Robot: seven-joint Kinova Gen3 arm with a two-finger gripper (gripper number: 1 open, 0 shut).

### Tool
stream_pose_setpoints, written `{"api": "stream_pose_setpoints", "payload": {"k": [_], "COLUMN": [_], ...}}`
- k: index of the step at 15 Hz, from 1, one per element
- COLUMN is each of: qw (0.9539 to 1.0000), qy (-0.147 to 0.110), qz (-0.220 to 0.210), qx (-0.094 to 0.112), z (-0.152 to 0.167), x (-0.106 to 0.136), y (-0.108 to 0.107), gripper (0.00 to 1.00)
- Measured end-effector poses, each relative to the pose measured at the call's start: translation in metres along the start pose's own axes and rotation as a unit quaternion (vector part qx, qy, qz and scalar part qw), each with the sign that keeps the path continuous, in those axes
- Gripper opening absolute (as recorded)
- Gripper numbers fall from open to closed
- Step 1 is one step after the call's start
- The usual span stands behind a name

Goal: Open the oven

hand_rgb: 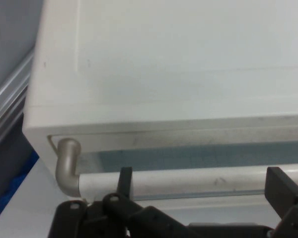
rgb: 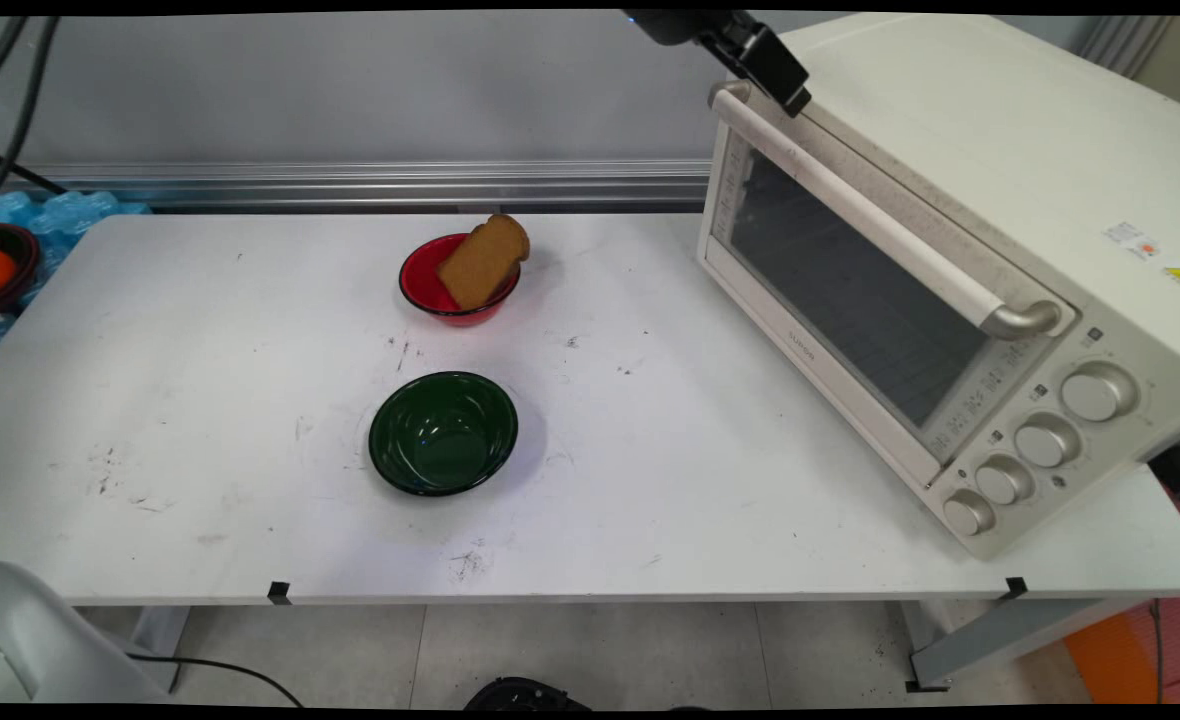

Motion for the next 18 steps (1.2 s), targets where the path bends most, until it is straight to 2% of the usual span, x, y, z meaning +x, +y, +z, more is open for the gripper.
{"api": "stream_pose_setpoints", "payload": {"k": [1,2,11,18], "qw": [1.0000,0.9999,0.9991,0.9974], "qy": [-0.003,-0.007,-0.035,-0.064], "qz": [0.000,-0.001,-0.003,-0.007], "qx": [0.003,0.007,0.023,0.032], "z": [0.004,0.010,0.049,0.074], "x": [0.003,0.006,0.026,0.029], "y": [0.002,0.004,0.024,0.033], "gripper": [1.00,0.00,0.00,0.00]}}
